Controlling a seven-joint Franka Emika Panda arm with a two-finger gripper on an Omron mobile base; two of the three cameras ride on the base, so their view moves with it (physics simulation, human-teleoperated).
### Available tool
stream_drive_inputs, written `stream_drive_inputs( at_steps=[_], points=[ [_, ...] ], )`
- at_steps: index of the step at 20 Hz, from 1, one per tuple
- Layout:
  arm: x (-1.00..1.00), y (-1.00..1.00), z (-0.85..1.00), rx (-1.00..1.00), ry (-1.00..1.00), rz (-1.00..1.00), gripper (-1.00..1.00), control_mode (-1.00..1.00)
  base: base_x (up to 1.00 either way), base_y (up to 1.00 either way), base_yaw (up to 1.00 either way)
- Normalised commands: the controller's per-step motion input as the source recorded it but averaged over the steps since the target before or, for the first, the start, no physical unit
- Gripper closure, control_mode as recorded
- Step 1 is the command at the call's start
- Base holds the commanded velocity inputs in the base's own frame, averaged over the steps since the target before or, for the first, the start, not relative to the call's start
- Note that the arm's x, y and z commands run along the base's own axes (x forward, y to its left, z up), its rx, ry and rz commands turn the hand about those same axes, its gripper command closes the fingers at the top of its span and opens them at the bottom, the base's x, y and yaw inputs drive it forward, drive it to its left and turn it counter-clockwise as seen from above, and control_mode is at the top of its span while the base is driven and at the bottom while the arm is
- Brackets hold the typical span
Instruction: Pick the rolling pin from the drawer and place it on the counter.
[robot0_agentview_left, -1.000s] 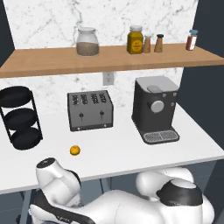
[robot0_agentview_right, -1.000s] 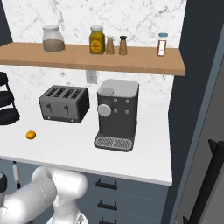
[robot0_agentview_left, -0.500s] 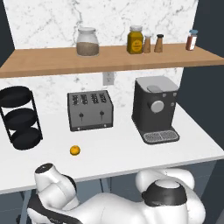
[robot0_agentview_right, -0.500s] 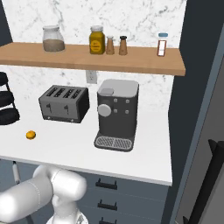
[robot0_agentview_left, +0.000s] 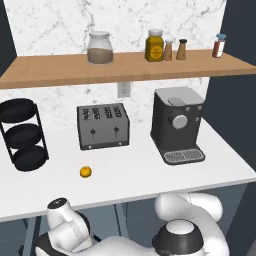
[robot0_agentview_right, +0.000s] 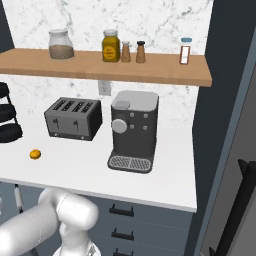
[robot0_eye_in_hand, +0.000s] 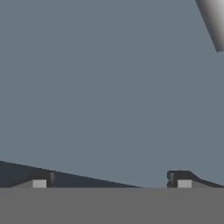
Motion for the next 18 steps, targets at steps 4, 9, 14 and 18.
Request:
stream_drive_inputs(
  at_steps=[4,9,14,18],
  points=[
    [0.09,0.00,-0.31,0.00,0.00,-0.05,-1.00,-1.00,0.00,0.00,0.00],
    [0.03,0.08,-0.34,-0.01,0.00,-0.04,-1.00,-1.00,0.00,0.00,0.00],
    [-0.49,0.42,-0.25,0.00,0.08,-0.02,-1.00,-1.00,0.00,0.00,0.00],
    [-1.00,0.58,0.00,0.00,0.34,-0.01,-1.00,-1.00,0.00,0.00,0.00]
  ],
)
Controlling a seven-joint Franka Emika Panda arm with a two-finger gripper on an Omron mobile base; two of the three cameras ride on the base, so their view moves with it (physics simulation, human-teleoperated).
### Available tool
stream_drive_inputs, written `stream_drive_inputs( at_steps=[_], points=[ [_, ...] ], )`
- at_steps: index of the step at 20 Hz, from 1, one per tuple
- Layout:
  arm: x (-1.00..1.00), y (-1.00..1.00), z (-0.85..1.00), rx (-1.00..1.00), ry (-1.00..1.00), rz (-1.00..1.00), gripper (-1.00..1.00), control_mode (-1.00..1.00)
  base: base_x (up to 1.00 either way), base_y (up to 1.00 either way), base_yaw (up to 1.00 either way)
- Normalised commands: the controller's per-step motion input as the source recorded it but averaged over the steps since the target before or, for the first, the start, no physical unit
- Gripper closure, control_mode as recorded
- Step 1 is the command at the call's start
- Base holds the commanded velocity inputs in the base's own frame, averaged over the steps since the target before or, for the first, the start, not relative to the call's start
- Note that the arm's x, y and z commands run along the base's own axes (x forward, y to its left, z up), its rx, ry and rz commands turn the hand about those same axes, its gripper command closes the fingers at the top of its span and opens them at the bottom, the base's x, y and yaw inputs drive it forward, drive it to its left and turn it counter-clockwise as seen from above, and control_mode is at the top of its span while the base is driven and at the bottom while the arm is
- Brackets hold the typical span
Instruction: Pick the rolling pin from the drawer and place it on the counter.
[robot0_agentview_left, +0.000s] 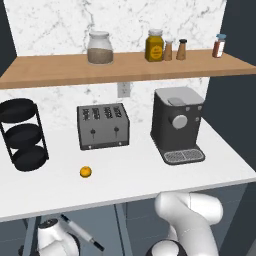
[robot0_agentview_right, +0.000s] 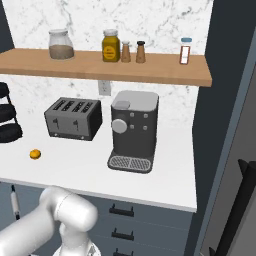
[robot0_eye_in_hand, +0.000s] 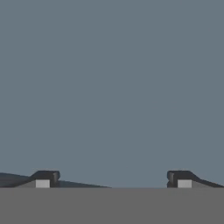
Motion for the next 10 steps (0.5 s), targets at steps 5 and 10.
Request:
stream_drive_inputs(
  at_steps=[5,10],
  points=[
    [-1.00,0.59,0.00,0.01,0.46,0.00,-1.00,-1.00,0.00,0.00,0.00],
    [-1.00,0.69,-0.02,0.00,0.47,0.00,-1.00,-1.00,0.00,0.00,0.00]
  ],
)
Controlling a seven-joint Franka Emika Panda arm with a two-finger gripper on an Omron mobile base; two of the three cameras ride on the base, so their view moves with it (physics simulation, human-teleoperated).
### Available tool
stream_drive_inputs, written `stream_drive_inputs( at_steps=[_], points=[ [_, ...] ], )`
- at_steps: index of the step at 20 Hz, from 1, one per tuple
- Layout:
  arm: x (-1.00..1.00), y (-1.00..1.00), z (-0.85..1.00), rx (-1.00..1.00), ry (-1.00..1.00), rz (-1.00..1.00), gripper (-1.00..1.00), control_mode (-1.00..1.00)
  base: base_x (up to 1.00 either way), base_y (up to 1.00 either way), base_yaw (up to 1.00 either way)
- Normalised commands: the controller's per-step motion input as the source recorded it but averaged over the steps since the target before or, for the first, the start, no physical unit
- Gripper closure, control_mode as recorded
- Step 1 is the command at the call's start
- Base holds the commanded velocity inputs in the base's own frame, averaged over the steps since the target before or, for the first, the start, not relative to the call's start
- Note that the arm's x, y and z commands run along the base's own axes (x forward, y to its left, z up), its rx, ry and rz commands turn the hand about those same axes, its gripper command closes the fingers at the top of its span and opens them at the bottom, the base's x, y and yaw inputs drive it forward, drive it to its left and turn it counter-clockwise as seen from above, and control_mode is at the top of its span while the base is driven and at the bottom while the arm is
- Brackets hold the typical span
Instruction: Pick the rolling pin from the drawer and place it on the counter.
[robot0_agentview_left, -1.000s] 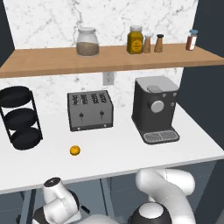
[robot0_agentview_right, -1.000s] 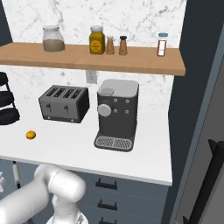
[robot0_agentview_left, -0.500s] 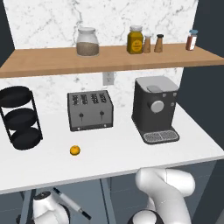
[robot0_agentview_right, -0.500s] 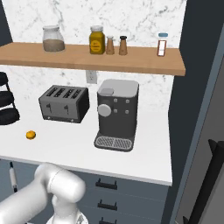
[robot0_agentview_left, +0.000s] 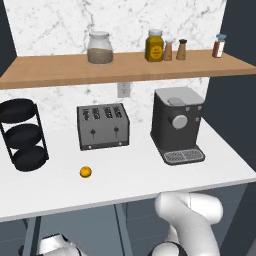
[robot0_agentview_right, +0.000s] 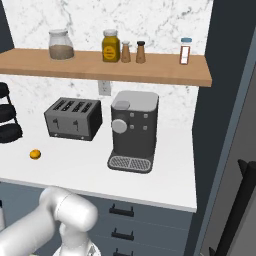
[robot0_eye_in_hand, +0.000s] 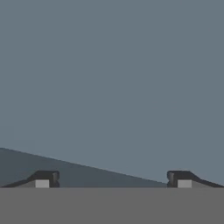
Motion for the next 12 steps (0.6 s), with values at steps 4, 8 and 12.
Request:
stream_drive_inputs(
  at_steps=[4,8,12],
  points=[
    [-1.00,0.72,0.40,-0.14,0.27,0.00,-1.00,-1.00,0.00,0.00,0.00],
    [-0.53,0.12,1.00,-0.26,-0.01,0.00,-1.00,-1.00,0.00,0.00,0.00],
    [-0.06,-0.03,0.74,-0.35,-0.39,0.00,-1.00,-1.00,0.00,0.00,0.00]
  ],
)
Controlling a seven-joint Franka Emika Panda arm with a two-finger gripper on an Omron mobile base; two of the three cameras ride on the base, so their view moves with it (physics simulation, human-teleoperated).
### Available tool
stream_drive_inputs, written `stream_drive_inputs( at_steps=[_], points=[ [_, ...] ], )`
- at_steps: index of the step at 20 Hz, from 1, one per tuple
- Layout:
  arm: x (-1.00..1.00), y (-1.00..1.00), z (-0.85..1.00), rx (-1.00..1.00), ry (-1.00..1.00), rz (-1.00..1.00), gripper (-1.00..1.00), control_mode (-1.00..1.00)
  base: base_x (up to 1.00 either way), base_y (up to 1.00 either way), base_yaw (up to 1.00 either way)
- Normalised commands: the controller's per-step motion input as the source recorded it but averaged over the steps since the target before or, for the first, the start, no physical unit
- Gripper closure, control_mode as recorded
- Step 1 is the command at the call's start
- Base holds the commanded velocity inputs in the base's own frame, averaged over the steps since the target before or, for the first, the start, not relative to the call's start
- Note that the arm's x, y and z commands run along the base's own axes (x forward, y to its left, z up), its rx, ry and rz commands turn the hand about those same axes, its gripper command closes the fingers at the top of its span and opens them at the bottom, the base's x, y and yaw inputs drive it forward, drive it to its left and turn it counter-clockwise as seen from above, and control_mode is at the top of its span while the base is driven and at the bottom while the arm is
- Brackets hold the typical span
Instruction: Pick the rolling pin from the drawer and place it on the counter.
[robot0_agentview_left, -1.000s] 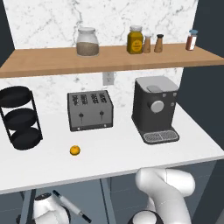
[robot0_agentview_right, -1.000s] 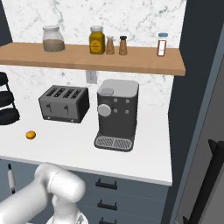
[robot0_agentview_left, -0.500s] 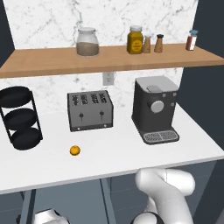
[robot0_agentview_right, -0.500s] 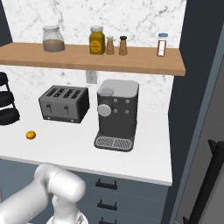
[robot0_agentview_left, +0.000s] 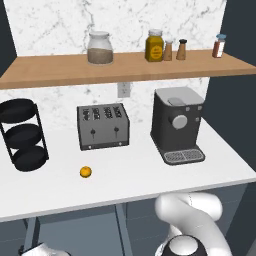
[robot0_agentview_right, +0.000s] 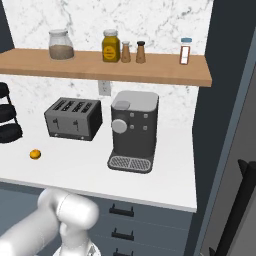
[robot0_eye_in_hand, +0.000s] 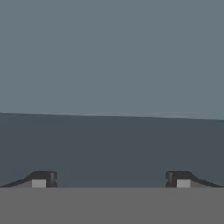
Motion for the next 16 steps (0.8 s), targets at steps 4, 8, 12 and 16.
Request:
stream_drive_inputs(
  at_steps=[4,8,12,16],
  points=[
    [0.00,-0.23,0.54,-0.31,-0.66,0.00,-1.00,-1.00,0.00,0.00,0.00],
    [0.23,-0.26,0.32,-0.19,-0.59,0.00,-1.00,-1.00,0.00,0.00,0.00],
    [0.69,-0.50,0.51,0.00,0.01,0.01,-1.00,-1.00,0.00,0.00,0.00],
    [0.80,-0.57,0.28,0.00,0.03,0.12,-1.00,-1.00,0.00,0.00,0.00]
  ],
)
